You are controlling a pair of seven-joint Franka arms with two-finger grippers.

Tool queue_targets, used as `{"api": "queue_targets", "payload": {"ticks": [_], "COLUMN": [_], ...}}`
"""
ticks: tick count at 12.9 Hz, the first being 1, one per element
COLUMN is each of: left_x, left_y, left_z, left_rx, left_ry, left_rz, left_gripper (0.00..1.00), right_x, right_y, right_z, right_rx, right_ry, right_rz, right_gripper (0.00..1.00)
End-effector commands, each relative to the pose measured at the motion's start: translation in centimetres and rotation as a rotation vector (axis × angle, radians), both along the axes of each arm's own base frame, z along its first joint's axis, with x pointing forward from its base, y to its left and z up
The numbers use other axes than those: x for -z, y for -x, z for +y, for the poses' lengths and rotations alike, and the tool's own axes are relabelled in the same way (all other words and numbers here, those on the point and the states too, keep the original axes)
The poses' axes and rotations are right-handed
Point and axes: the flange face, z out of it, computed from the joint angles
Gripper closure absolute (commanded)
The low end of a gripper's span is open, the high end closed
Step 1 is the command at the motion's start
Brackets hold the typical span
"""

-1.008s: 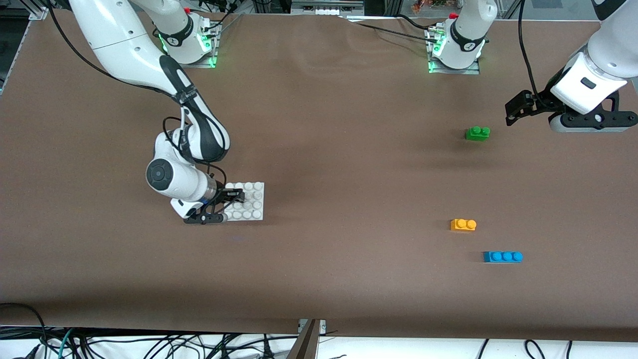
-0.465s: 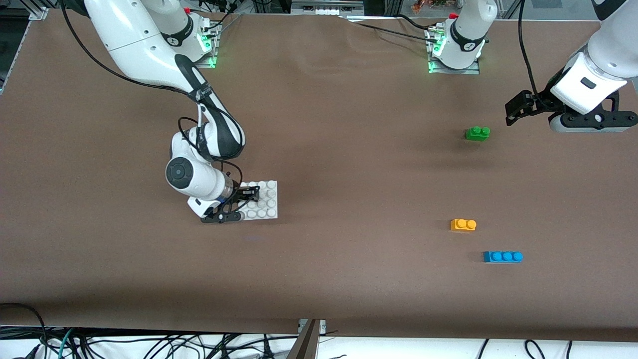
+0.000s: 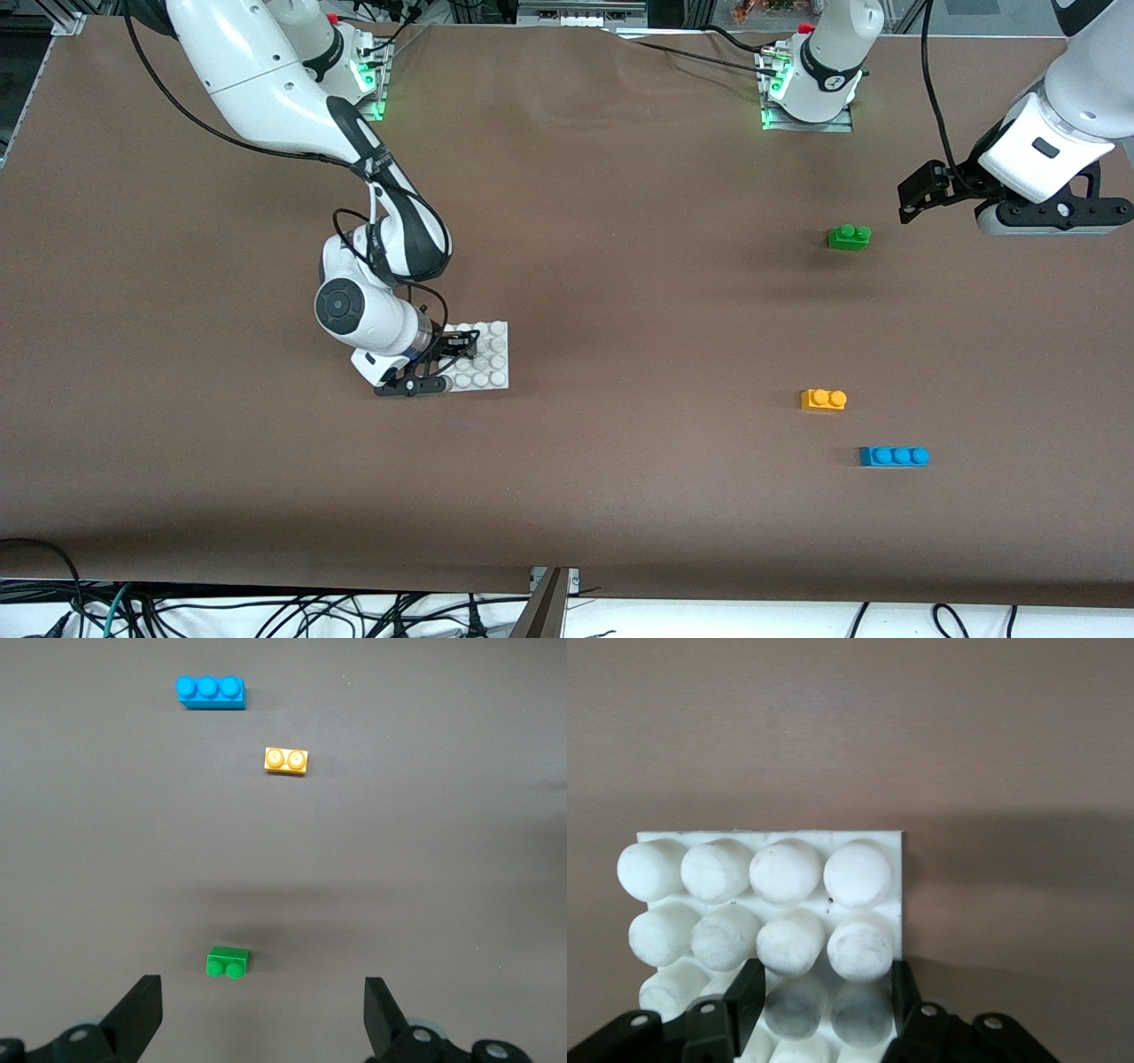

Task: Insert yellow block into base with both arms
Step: 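Keep sliding the base plate toward the yellow block with the right gripper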

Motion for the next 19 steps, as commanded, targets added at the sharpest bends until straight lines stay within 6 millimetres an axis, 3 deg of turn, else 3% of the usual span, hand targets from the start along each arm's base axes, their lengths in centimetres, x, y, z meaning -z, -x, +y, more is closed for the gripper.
{"api": "queue_targets", "payload": {"ticks": [1, 19], "left_x": [-0.5, -0.5], "left_y": [-0.1, -0.1], "left_z": [0.1, 0.1], "left_rx": [0.015, 0.015], "left_ry": [0.024, 0.024], "left_rz": [0.007, 0.007], "left_gripper": [0.0, 0.0], "right_x": [0.1, 0.2], "right_y": [-0.3, 1.9], "right_z": [2.1, 10.5], "right_rx": [0.016, 0.1], "right_ry": [-0.021, -0.035], "right_rz": [0.006, 0.013], "right_gripper": [0.39, 0.39]}}
